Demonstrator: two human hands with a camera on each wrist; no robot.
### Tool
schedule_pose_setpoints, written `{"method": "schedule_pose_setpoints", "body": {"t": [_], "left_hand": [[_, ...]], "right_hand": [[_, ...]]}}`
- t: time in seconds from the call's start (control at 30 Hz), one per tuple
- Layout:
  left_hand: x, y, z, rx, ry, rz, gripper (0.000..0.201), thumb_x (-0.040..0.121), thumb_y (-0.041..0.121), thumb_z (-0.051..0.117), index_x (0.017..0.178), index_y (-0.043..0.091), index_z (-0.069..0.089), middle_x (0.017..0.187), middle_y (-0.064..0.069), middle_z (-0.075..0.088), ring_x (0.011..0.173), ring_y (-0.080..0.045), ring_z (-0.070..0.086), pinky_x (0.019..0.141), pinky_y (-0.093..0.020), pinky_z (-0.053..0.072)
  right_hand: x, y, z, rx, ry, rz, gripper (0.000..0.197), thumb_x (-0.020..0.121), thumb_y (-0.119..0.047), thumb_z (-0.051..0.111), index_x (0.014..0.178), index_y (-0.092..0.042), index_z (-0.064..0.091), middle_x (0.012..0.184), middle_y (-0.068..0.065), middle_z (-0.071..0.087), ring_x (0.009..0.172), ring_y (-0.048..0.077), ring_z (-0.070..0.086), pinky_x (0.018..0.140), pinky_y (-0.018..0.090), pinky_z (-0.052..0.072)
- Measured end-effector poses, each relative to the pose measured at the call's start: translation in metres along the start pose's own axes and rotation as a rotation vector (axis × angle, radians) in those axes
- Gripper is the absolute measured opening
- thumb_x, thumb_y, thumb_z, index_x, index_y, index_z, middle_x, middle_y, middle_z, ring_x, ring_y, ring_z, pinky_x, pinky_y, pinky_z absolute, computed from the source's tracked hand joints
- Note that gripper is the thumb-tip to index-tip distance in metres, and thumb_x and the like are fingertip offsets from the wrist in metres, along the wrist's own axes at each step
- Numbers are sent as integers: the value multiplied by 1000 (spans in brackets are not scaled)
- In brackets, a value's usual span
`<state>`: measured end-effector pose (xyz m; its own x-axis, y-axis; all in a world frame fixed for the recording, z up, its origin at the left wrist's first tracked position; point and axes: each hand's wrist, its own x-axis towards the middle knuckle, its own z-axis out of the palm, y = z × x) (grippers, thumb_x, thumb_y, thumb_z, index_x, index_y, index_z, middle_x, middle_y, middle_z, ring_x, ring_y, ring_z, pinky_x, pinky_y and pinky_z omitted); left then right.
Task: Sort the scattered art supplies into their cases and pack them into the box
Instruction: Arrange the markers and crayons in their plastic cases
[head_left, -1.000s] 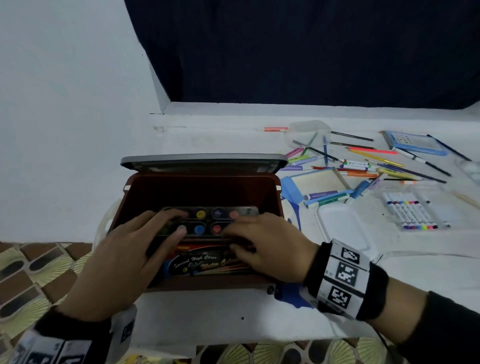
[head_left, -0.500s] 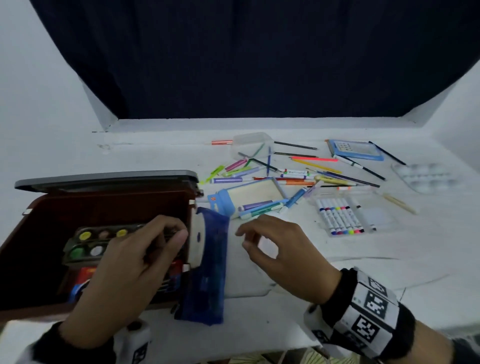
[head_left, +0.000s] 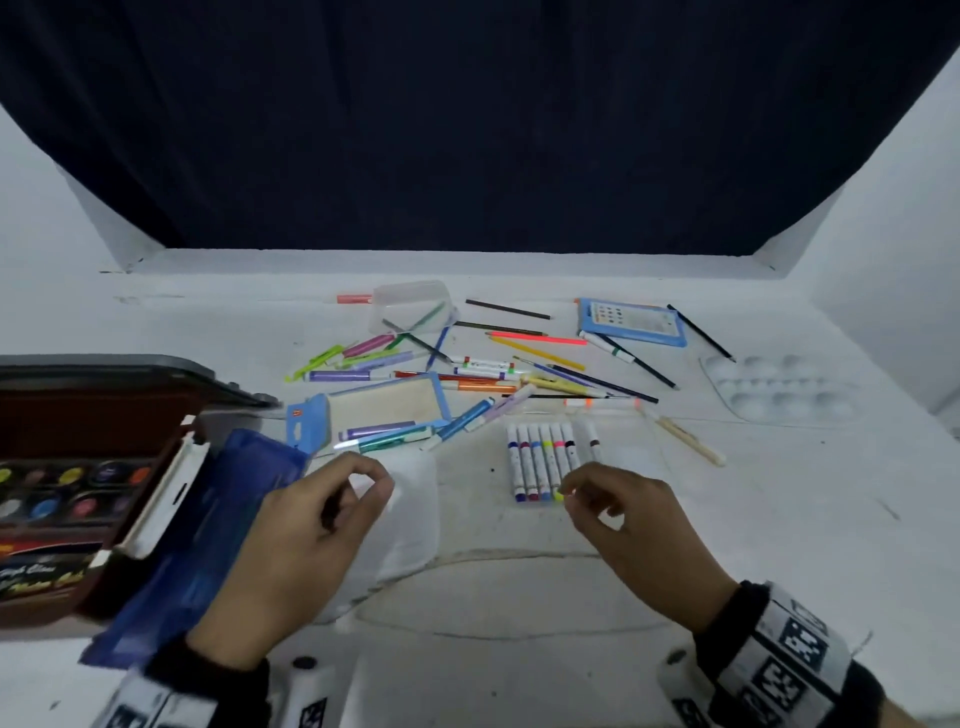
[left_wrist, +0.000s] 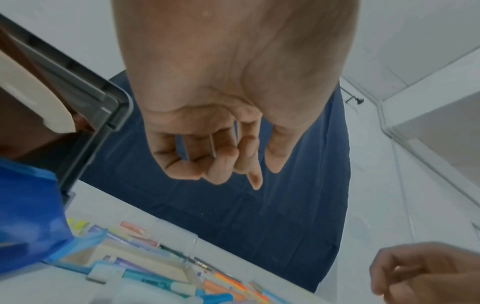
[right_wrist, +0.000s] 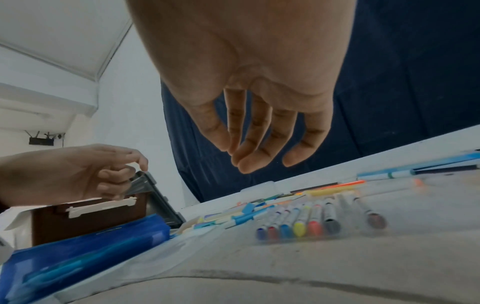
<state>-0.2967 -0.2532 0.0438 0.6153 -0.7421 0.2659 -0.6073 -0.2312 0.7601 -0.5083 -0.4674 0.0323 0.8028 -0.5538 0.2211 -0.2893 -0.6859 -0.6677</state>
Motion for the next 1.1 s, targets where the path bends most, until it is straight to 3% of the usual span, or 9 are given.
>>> {"method": "schedule_pose_setpoints", "body": {"t": [0.17,0.3,0.5,0.63,0.7,0.83,0.93,1.03,1.1], "left_hand": [[42,-5,34,53,-110,-24,6,93,36,61,89,33,65,65,2,58,63,-14,54,61,-30,47],[89,-16,56,172,-217,18,11,95,43,56,102,37,63,86,12,64,79,-8,58,68,-24,47],[159,-14,104,288,-365,70,20,99,42,53,117,35,61,112,15,61,95,-6,59,83,-28,50],[187,-12,125,343,-489,149,27,99,43,48,118,31,61,110,10,65,95,-12,62,81,-37,54],[191,-9,133,400,-549,200,29,99,44,49,124,33,58,108,14,64,97,-7,59,78,-30,48],[188,-3,145,661,-596,163,38,97,48,48,134,37,50,132,14,57,120,-16,49,94,-39,39],[183,-1,147,688,-606,122,44,97,48,49,140,40,43,140,16,50,130,-16,41,99,-42,36],[179,-1,146,640,-557,78,40,96,53,47,134,41,48,133,18,53,126,-11,41,97,-41,35],[179,1,145,576,-535,42,45,93,59,33,130,41,52,112,21,57,108,-7,46,87,-38,35]], "right_hand": [[28,47,-15,-143,-31,30,10,88,-19,66,94,-27,65,84,-12,64,81,8,59,73,15,44],[60,82,-26,-379,-165,146,26,94,-37,56,119,-29,58,117,-9,61,110,17,52,93,42,45],[113,120,-44,-548,-276,239,40,100,-37,43,139,-27,43,146,-10,43,135,15,36,104,42,39],[140,133,-45,-646,-317,194,37,102,-29,38,139,-25,42,138,-6,50,127,18,43,100,42,41],[151,139,-44,-716,-367,172,36,102,-29,35,137,-25,43,130,-4,54,121,19,47,99,43,41],[166,147,-44,-769,-428,104,31,102,-27,36,131,-27,47,125,-4,52,116,19,50,95,40,41],[170,153,-43,-741,-450,63,27,100,-24,38,126,-24,47,121,-2,52,113,21,51,91,40,39],[175,158,-46,-698,-506,60,23,99,-24,39,121,-20,47,120,2,51,113,23,50,89,41,40],[180,159,-49,-692,-552,56,23,99,-24,40,120,-18,47,121,4,51,113,24,50,89,41,40]]}}
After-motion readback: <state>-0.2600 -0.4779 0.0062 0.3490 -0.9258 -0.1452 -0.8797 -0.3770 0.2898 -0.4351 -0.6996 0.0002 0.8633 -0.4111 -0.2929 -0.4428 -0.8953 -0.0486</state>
